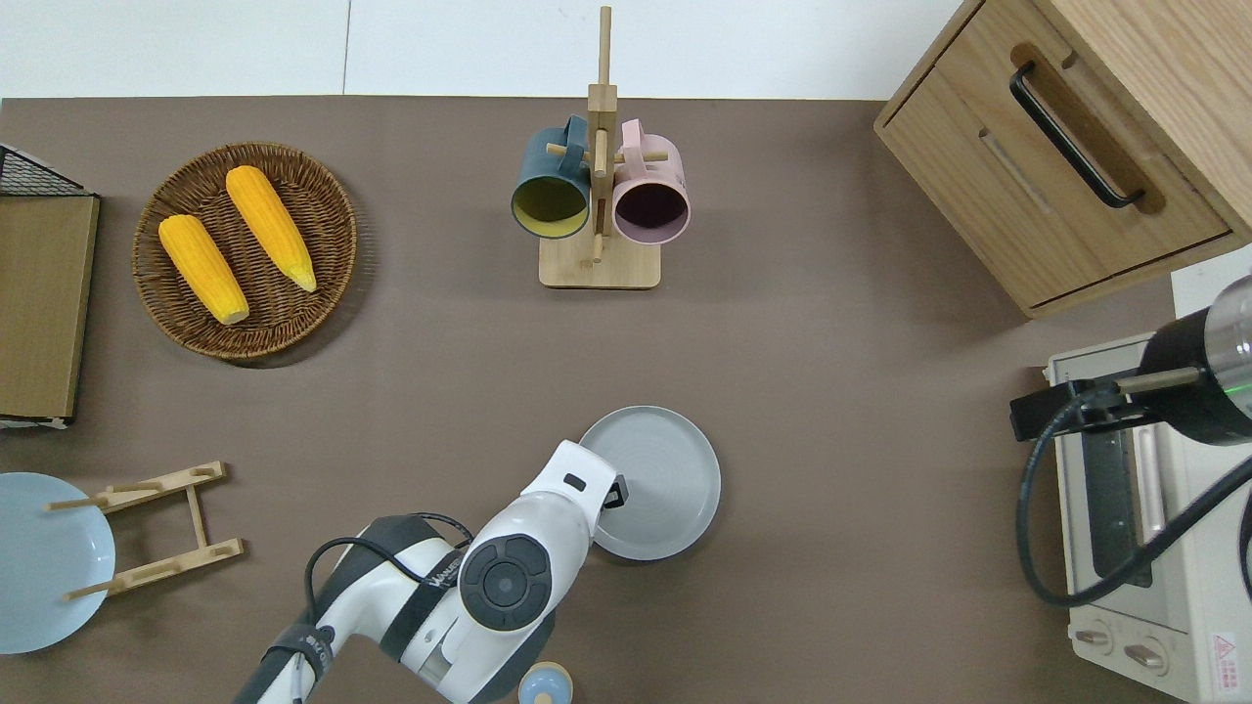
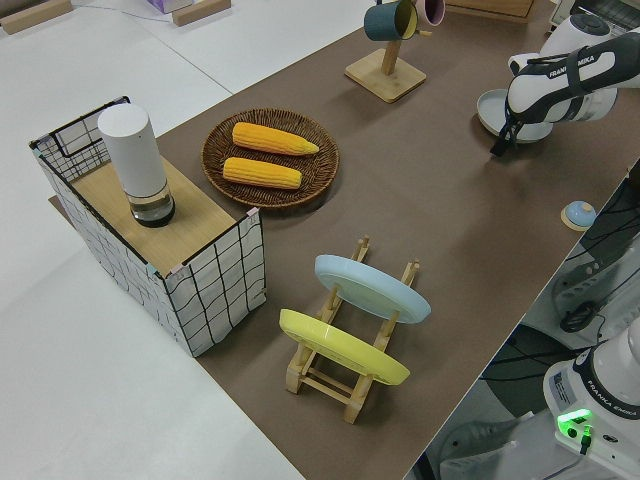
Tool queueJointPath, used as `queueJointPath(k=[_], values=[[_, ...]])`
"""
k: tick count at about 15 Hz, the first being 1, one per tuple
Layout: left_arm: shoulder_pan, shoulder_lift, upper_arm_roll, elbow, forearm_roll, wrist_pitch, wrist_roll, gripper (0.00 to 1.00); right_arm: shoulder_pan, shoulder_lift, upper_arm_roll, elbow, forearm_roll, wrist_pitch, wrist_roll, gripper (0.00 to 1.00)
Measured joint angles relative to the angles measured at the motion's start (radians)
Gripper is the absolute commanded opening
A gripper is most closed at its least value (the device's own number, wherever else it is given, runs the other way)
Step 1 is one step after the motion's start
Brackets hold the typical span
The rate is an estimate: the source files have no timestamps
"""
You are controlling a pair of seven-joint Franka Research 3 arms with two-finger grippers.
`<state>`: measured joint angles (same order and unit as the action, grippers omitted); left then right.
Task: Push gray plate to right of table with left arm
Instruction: 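Keep pushing the gray plate with the left gripper toward the table center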
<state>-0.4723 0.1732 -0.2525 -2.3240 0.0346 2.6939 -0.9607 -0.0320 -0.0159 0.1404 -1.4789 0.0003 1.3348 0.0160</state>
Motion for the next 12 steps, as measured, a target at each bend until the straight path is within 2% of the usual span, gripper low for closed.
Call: queueJointPath(k=[7, 11, 12], values=[[-0.092, 0.101, -0.009, 0.129, 0.0, -0.029, -0.099, 0.0, 0.0, 0.0, 0.0, 0.0, 0.0, 0.0, 0.0, 0.983], [-0.103, 0.134, -0.008, 0.148, 0.009, -0.032, -0.108, 0.0, 0.0, 0.0, 0.0, 0.0, 0.0, 0.0, 0.0, 0.983], [-0.103, 0.14, -0.007, 0.149, 0.01, -0.032, -0.108, 0.05, 0.0, 0.0, 0.0, 0.0, 0.0, 0.0, 0.0, 0.983]])
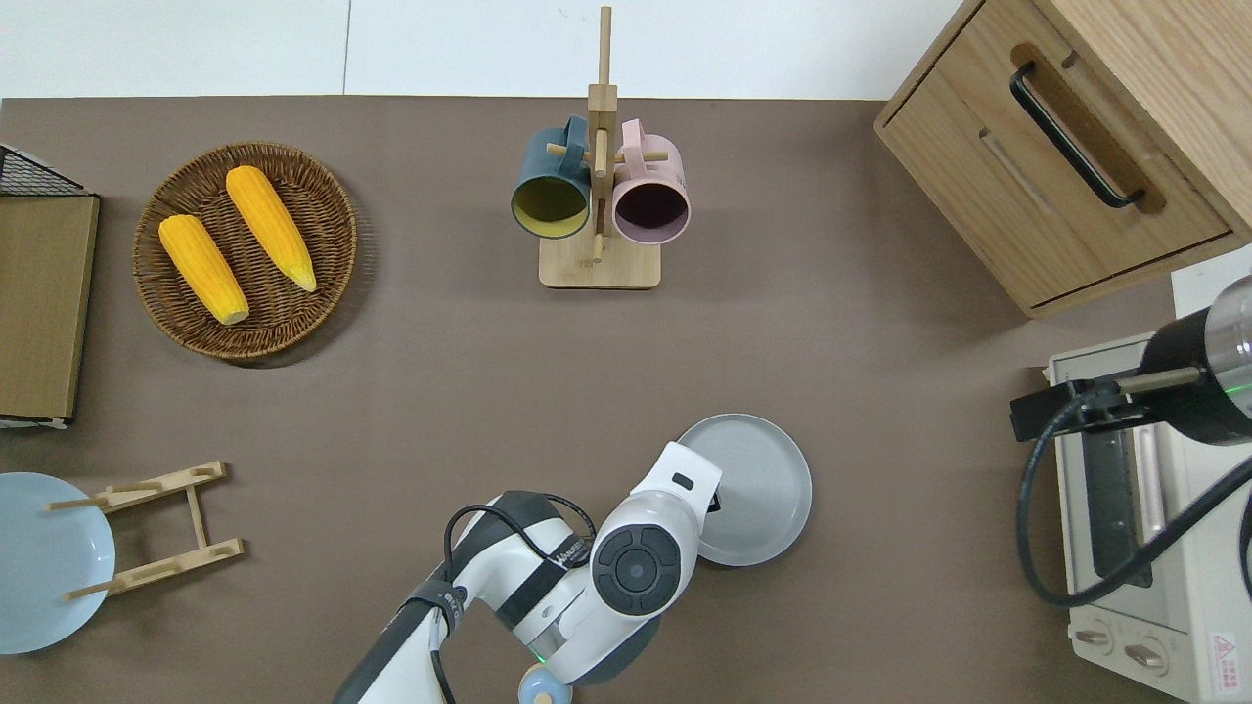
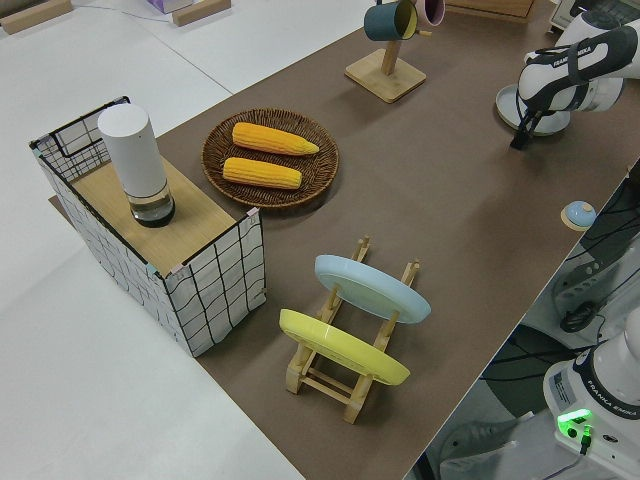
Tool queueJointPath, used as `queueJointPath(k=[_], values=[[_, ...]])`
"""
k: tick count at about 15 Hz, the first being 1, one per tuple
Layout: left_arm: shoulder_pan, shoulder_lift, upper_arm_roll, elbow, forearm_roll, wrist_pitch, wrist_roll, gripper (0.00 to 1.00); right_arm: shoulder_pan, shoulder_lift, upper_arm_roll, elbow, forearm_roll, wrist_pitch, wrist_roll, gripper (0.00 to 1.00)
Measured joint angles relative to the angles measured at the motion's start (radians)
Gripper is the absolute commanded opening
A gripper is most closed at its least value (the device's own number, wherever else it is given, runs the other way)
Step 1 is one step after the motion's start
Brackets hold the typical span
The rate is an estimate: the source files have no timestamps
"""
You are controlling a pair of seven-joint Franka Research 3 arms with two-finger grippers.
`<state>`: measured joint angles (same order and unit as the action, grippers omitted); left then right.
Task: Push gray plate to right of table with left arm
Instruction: 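Keep pushing the gray plate with the left gripper toward the table center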
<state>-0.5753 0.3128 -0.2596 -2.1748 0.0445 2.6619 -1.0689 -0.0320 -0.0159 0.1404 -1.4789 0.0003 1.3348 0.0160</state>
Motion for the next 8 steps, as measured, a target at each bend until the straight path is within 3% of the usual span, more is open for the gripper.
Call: queueJointPath(k=[3, 5, 8], values=[[0.0, 0.003, 0.0, 0.005, 0.001, -0.002, 0.0, 0.71, 0.0, 0.0, 0.0, 0.0, 0.0, 0.0, 0.0, 0.983], [0.0, 0.003, 0.002, 0.008, 0.001, -0.002, 0.0, 0.95, 0.0, 0.0, 0.0, 0.0, 0.0, 0.0, 0.0, 0.983], [0.004, 0.003, 0.009, 0.017, 0.001, -0.002, 0.0, 0.99, 0.0, 0.0, 0.0, 0.0, 0.0, 0.0, 0.0, 0.983]])
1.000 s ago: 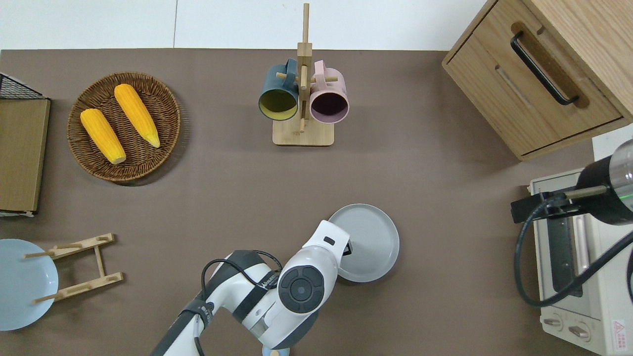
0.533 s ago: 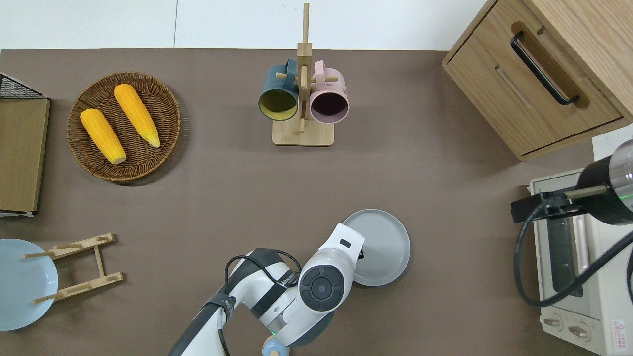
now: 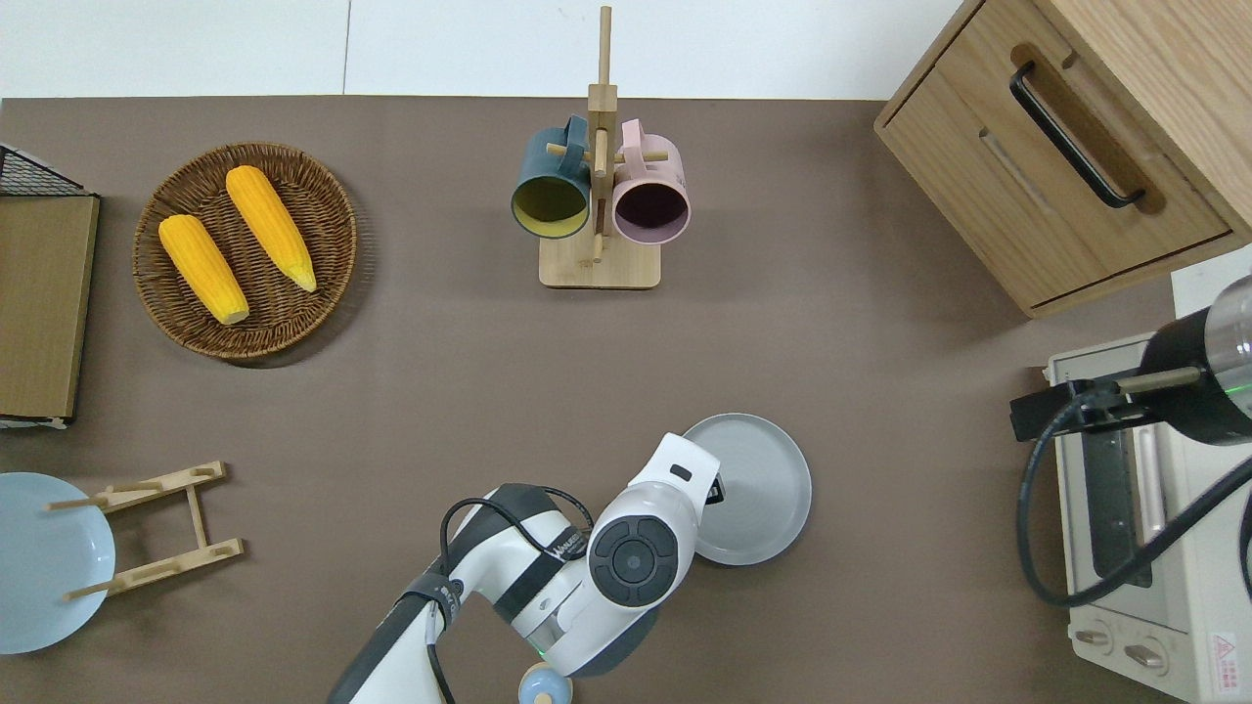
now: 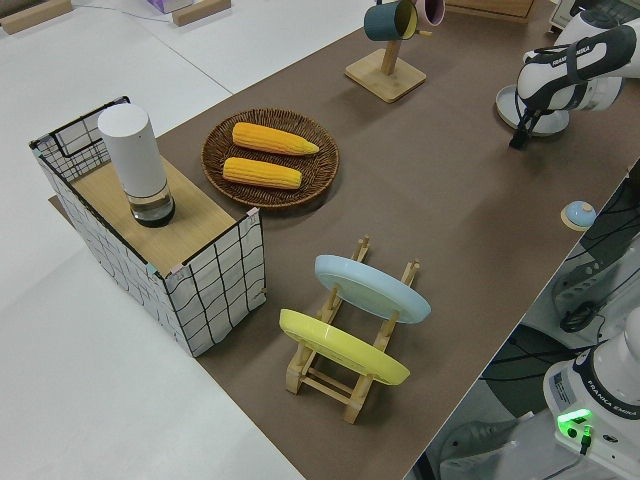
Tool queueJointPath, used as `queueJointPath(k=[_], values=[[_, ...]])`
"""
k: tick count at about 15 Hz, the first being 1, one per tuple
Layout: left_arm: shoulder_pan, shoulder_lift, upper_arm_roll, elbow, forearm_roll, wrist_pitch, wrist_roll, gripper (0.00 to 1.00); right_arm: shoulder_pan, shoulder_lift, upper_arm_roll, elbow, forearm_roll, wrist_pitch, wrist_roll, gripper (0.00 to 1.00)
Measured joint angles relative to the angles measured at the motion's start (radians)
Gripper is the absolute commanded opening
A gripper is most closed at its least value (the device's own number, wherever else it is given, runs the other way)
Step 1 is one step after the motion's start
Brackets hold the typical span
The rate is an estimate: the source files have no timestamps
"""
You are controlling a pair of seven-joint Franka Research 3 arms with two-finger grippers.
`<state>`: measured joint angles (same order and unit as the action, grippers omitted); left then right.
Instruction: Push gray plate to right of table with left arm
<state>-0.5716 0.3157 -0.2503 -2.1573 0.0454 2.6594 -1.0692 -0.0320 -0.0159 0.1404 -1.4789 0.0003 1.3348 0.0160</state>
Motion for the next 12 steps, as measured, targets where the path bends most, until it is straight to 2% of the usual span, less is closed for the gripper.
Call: queueJointPath(k=[3, 7, 12], values=[[0.003, -0.001, 0.016, 0.016, 0.004, -0.012, 0.007, 0.99, 0.0, 0.0, 0.0, 0.0, 0.0, 0.0, 0.0, 0.983], [0.047, -0.017, 0.028, 0.031, 0.007, -0.1, 0.077, 0.99, 0.0, 0.0, 0.0, 0.0, 0.0, 0.0, 0.0, 0.983], [0.156, -0.101, 0.031, 0.038, -0.002, -0.275, 0.229, 0.99, 0.0, 0.0, 0.0, 0.0, 0.0, 0.0, 0.0, 0.983]])
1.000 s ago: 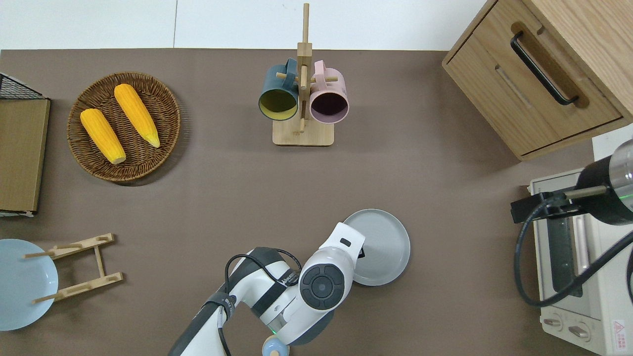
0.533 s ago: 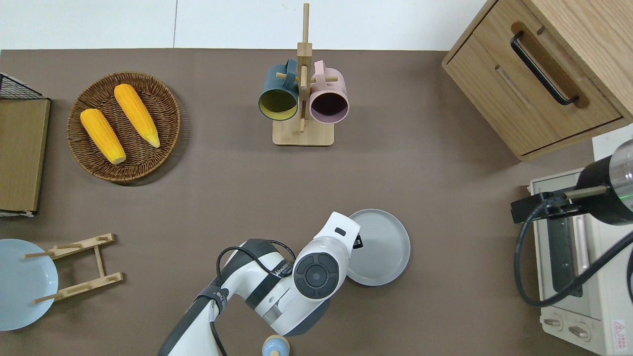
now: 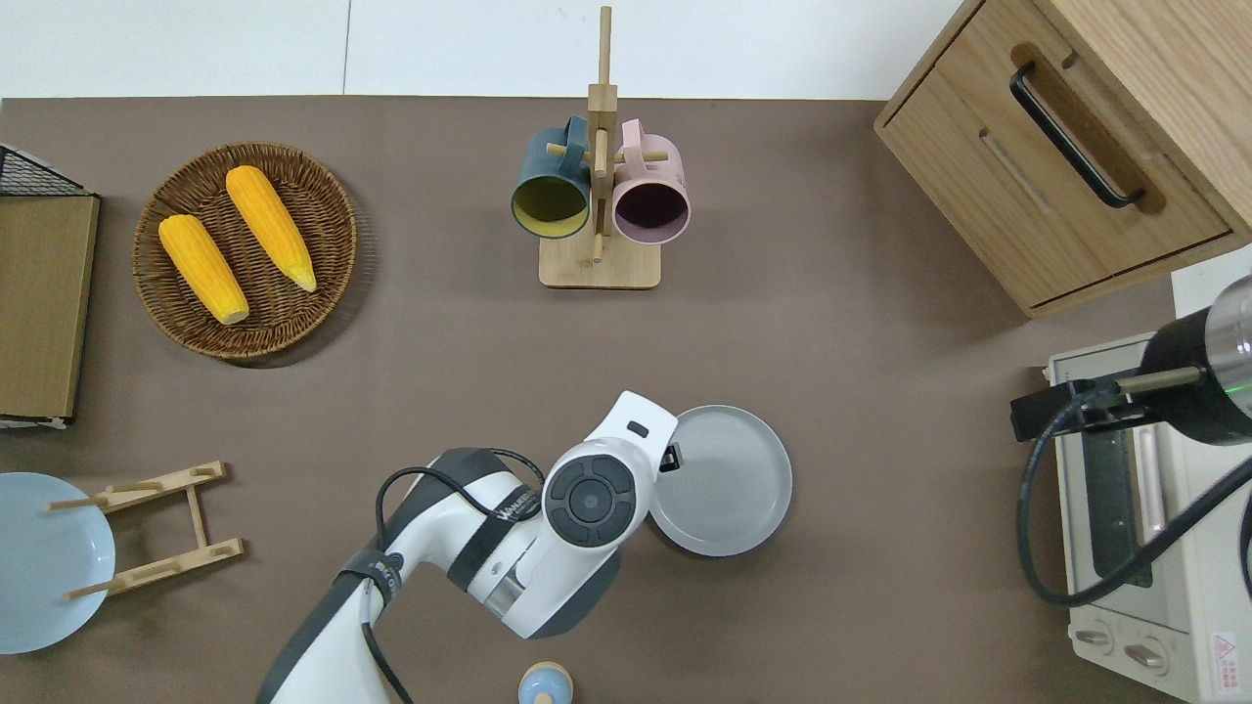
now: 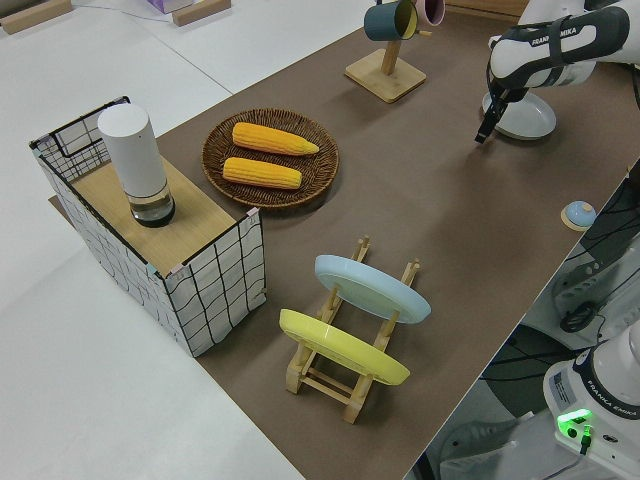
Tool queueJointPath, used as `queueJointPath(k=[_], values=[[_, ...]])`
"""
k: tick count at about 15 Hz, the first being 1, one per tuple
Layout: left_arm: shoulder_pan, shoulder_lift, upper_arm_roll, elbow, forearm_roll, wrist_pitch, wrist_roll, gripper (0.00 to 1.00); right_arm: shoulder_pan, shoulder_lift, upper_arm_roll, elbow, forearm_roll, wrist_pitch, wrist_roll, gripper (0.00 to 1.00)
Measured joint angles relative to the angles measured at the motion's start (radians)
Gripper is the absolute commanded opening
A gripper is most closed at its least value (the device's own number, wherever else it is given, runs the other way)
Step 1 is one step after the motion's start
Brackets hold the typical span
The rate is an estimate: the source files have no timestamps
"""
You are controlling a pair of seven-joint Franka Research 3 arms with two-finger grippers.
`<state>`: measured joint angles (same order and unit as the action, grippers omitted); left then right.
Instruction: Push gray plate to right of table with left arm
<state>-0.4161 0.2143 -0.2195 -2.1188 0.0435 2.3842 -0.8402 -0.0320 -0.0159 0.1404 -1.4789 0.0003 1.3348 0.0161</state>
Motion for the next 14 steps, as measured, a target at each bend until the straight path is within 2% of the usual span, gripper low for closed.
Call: queueJointPath(k=[5, 9, 12, 14], values=[[0.15, -0.146, 0.006, 0.007, -0.122, -0.208, 0.301, 0.99, 0.0, 0.0, 0.0, 0.0, 0.0, 0.0, 0.0, 0.983], [0.281, -0.265, 0.012, 0.016, -0.147, -0.388, 0.49, 0.99, 0.0, 0.0, 0.0, 0.0, 0.0, 0.0, 0.0, 0.983], [0.334, -0.3, 0.021, 0.084, -0.147, -0.535, 0.577, 0.99, 0.0, 0.0, 0.0, 0.0, 0.0, 0.0, 0.0, 0.983], [0.348, -0.308, 0.047, 0.153, -0.147, -0.621, 0.622, 0.99, 0.0, 0.0, 0.0, 0.0, 0.0, 0.0, 0.0, 0.983]])
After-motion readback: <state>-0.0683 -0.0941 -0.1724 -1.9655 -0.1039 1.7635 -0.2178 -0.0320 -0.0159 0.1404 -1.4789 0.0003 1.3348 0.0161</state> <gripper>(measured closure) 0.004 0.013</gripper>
